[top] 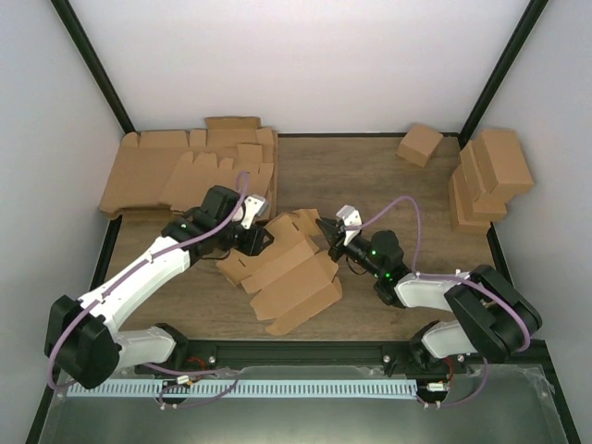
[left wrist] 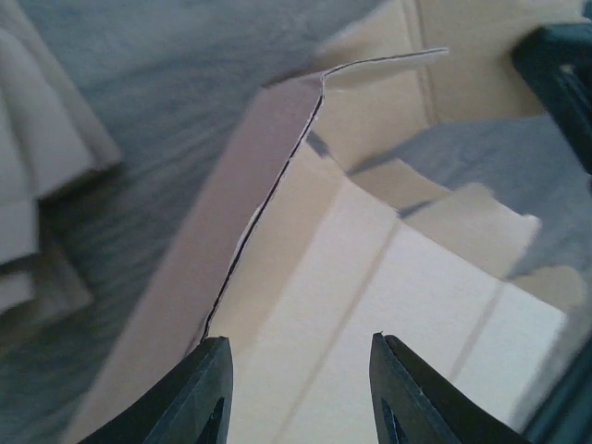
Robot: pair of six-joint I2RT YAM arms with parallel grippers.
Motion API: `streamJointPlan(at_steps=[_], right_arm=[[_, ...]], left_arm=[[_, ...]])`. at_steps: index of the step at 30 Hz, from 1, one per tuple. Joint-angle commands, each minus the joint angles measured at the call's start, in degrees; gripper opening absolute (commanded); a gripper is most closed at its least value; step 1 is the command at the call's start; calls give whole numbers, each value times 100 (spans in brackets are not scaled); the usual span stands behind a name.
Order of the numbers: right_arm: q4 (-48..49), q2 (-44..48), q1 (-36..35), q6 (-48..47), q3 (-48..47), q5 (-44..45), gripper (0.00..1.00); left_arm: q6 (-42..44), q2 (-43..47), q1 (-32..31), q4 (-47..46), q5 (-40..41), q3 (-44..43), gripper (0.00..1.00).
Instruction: Fold the paper box
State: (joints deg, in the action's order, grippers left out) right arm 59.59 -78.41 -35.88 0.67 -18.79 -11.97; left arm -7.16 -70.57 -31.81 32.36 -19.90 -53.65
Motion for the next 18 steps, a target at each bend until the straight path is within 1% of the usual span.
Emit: streamJointPlan(at_steps=[1, 5, 10, 13, 18], right_arm=[[201, -95, -42, -134, -106, -62, 1], [154, -108, -42, -163, -173, -60, 1], [128, -67, -44, -173, -136, -53, 1], [80, -105, -46, -189, -176, -47, 1], [43, -210, -42, -199, -249, -49, 1]], left_arm=[[537, 205, -126, 184, 1441, -189, 44], [841, 195, -188, 173, 1939, -181, 45], [858, -166, -273, 307, 2171, -305, 44], [886, -235, -353, 230, 1828, -289, 38], [876, -397, -695, 276, 2319, -318, 28]])
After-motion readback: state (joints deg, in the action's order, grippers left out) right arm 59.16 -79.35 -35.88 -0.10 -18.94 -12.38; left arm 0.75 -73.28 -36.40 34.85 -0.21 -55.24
